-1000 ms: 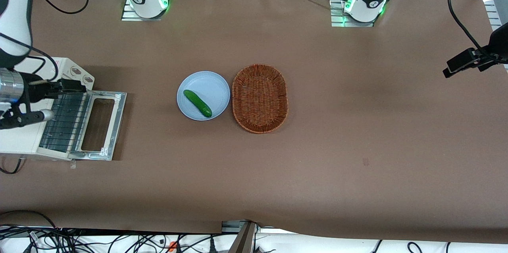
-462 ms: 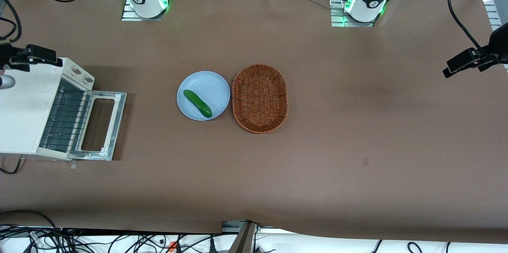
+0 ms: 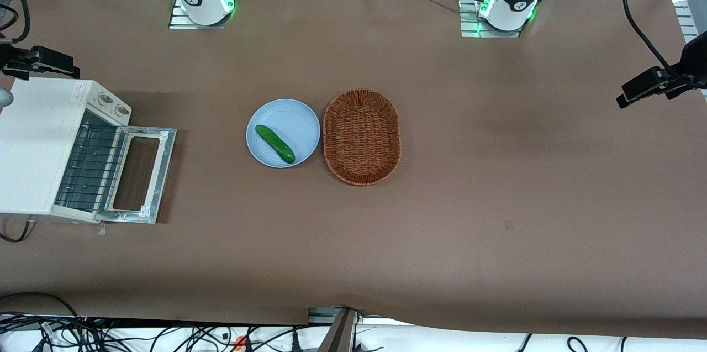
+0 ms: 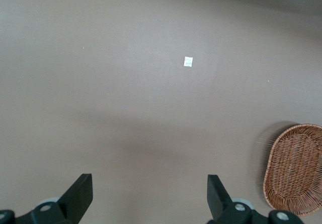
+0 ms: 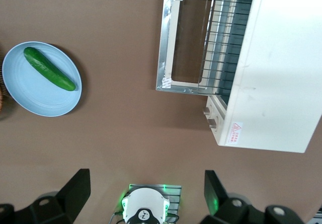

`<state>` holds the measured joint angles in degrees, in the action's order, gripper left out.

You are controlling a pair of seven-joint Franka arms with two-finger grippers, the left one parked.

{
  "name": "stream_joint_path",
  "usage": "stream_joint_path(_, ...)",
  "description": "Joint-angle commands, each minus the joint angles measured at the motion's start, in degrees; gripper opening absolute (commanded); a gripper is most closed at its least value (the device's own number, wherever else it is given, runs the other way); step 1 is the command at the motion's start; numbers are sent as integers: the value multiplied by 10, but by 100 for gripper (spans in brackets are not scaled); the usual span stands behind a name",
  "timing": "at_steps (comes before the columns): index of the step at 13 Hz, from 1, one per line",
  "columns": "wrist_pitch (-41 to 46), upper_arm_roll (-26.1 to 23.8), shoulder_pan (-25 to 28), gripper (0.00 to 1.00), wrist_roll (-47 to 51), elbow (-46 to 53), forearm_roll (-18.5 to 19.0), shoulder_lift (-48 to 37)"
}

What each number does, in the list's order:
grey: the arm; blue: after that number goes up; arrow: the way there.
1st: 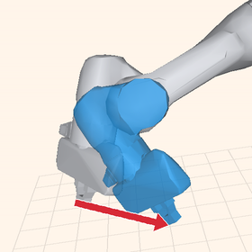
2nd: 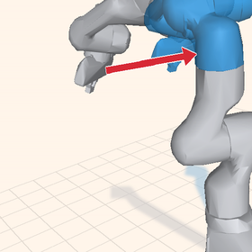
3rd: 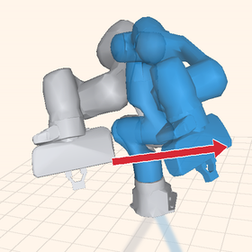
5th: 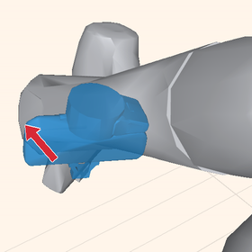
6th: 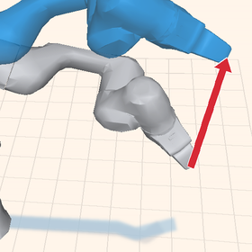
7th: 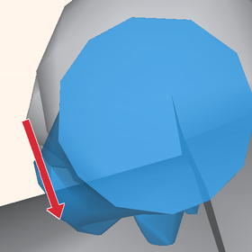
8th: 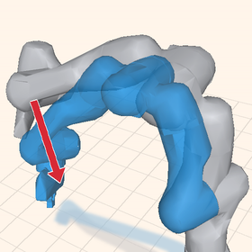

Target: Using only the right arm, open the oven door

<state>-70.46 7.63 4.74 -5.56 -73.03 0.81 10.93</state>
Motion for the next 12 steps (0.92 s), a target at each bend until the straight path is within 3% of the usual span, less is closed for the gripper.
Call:
stream_joint_path(1,-7,-16,-10,100,2,-11,7,-13)
stream_joint_path(12,-54,-16,-10,100,6,17,4,1)
